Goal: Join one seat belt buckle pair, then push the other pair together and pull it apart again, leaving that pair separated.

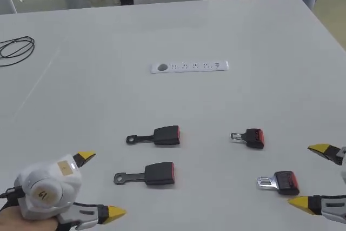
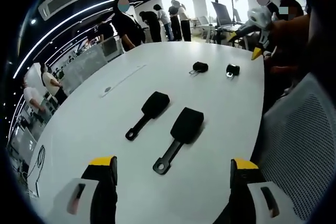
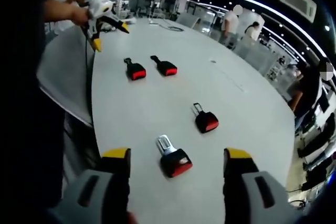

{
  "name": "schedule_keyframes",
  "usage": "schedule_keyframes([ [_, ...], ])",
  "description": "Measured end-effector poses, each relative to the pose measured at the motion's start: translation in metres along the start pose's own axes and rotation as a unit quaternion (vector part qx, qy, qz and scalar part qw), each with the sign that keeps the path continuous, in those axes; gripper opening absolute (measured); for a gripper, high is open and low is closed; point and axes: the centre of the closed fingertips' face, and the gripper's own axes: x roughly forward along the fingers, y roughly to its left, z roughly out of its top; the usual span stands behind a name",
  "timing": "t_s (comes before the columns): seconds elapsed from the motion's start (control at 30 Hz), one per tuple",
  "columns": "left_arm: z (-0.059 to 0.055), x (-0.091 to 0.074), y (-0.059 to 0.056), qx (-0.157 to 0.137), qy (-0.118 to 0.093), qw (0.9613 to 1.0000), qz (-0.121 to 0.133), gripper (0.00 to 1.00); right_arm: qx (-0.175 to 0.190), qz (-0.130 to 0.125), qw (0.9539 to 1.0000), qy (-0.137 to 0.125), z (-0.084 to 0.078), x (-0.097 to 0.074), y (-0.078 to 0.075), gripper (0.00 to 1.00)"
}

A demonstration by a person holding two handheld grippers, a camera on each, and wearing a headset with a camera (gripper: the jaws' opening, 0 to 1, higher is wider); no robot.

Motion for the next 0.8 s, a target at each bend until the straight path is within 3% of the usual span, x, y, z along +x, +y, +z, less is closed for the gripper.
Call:
schedule_keyframes([
  [0.2, 0.009, 0.012, -0.005, 0.029, -0.002, 0.9993, -0.023, 0.82, -0.04, 0.026, 0.9989, 0.006, -0.001, 0.005, 0.002, 0.64],
  [0.4, 0.014, 0.034, -0.007, 0.057, 0.011, 0.9971, -0.048, 0.73, -0.063, 0.045, 0.9968, 0.021, -0.007, 0.012, 0.003, 0.58],
  [0.5, 0.014, 0.045, -0.009, 0.082, 0.026, 0.9942, -0.065, 0.71, -0.076, 0.055, 0.9952, 0.028, -0.009, 0.015, 0.004, 0.54],
  [0.8, 0.02, 0.068, -0.013, 0.118, 0.039, 0.9866, -0.106, 0.61, -0.094, 0.088, 0.9905, 0.049, -0.021, 0.028, 0.005, 0.49],
])
